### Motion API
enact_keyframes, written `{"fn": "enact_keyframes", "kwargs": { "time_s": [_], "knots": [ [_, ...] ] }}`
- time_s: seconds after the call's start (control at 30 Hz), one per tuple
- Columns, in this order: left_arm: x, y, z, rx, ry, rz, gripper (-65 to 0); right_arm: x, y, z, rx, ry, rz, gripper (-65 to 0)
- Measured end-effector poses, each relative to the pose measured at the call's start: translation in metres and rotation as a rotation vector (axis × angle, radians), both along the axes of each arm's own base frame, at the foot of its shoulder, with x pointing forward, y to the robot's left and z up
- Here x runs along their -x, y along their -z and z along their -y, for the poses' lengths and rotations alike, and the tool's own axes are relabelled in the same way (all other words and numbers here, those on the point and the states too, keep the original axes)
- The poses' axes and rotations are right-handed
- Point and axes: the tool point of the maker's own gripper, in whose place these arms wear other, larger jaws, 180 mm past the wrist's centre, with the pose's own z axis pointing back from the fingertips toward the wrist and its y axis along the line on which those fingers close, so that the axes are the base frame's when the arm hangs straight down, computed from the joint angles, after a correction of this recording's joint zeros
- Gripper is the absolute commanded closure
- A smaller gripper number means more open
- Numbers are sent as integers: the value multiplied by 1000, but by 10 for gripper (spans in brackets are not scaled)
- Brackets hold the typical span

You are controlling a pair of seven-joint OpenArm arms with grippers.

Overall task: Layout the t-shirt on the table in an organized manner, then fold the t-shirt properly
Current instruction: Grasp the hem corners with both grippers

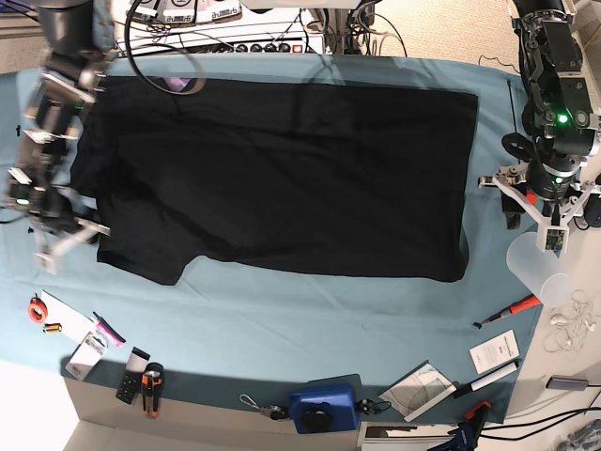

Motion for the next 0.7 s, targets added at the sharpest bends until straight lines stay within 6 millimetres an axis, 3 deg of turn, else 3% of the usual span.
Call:
{"fn": "enact_keyframes", "kwargs": {
  "time_s": [0.2, 0.4, 0.57, 0.7],
  "knots": [
    [2, -1, -15, -90, -38, -9, -320, -11, 5, -21, -7, -6, 36, -215],
    [-9, -9, -5, -60, 14, 70, -320, -12, 5, -23, -10, -8, 35, -215],
    [-17, 31, 18, 101, 147, -11, -320, -11, 5, -23, -12, -10, 26, -215],
    [-44, 53, 4, 188, 99, -63, -320, -9, 7, -24, -15, -12, 12, -215]
  ]
}}
